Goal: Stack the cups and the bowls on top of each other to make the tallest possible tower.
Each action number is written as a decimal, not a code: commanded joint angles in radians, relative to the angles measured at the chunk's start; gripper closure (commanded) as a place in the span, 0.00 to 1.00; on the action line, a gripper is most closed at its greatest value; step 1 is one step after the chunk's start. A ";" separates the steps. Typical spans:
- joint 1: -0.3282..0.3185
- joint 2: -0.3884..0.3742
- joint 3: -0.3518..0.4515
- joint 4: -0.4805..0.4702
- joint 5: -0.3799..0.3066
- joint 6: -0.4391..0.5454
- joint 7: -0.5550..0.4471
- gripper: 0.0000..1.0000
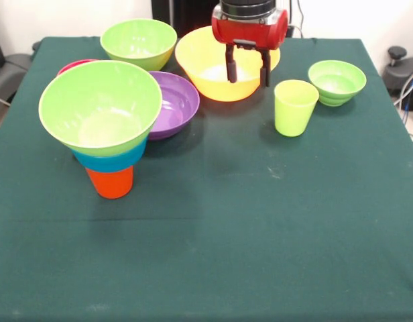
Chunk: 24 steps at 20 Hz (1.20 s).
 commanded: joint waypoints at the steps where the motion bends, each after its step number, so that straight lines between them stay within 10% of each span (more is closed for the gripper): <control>1: 0.028 0.045 -0.009 0.016 -0.018 -0.073 0.099 0.00; 24: 0.037 -0.037 -0.018 0.130 0.014 -0.085 0.117 0.00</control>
